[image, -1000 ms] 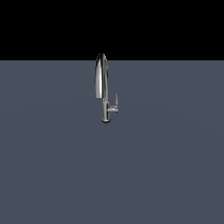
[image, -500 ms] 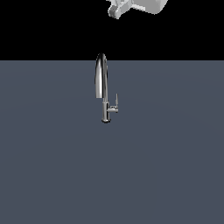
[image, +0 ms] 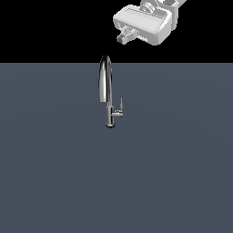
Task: Turn on the faucet by rotating a designated handle.
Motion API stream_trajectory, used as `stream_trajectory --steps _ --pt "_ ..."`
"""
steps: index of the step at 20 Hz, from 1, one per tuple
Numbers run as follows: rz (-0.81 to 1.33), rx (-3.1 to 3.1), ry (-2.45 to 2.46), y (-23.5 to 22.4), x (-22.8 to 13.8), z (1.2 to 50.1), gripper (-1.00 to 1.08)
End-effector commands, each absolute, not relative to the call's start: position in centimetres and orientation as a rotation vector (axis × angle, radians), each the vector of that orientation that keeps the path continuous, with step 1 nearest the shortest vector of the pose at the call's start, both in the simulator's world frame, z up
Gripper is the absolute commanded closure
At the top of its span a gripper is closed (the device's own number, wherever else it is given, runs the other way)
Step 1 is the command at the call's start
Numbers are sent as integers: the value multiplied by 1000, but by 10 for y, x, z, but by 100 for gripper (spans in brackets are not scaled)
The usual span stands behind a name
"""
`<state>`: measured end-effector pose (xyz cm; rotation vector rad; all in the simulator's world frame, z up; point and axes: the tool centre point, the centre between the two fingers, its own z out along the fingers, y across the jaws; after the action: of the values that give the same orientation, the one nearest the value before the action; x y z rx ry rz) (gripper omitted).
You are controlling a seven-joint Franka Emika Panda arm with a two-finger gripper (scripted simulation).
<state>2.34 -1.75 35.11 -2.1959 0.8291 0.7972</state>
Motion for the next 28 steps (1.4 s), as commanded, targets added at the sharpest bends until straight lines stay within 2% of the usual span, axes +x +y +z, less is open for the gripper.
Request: stream_trajectory --steps 1,16,28 --pt "835 -2123 867 -20 35 337 108" --pt "1053 -1604 1093 -33 96 225 108" --pt "1157 -1249 1207 -28 116 144 108"
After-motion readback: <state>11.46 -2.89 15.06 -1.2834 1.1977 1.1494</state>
